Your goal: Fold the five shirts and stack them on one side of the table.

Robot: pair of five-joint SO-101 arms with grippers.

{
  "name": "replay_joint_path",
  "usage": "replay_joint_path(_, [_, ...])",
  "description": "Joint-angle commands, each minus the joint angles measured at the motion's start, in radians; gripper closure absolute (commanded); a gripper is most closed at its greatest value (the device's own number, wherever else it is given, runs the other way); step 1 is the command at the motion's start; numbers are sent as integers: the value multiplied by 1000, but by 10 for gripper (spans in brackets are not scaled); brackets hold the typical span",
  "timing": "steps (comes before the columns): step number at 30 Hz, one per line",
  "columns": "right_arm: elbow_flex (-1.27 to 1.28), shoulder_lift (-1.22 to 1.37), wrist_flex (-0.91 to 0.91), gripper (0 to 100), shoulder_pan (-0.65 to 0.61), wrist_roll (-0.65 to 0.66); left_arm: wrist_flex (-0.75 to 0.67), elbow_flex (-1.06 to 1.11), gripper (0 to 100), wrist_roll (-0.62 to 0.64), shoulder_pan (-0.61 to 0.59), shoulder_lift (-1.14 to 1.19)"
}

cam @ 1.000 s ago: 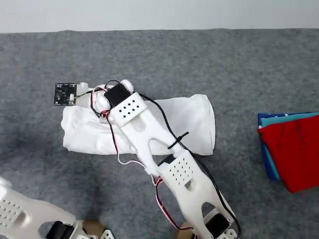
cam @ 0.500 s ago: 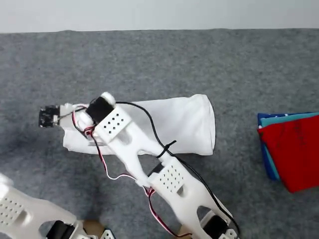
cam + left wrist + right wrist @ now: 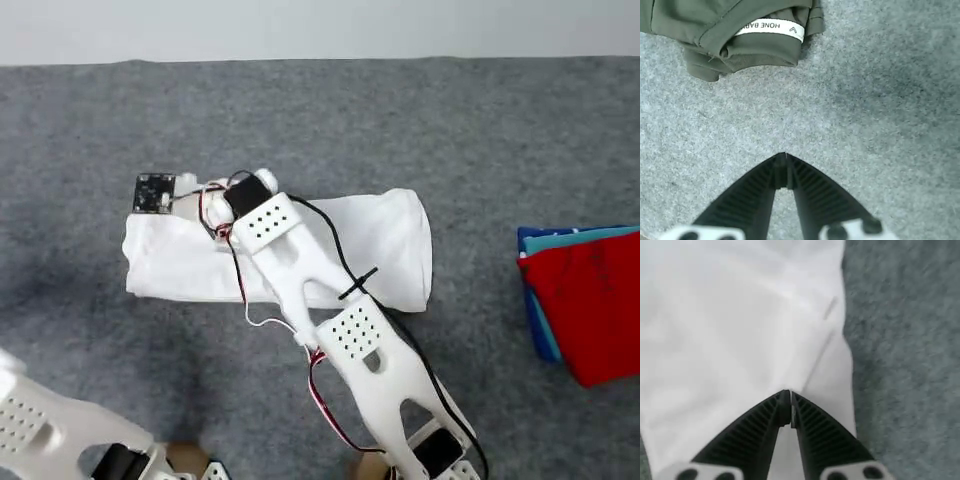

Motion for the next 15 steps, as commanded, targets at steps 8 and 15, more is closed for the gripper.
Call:
replay_joint_path(8, [-32,-25,-13,988,-7,12,-6,30,998,-2,35,-75])
replay_joint_path(15, [-49,-68,131,989,-4,-15,86,-24,998,-2,60,-78])
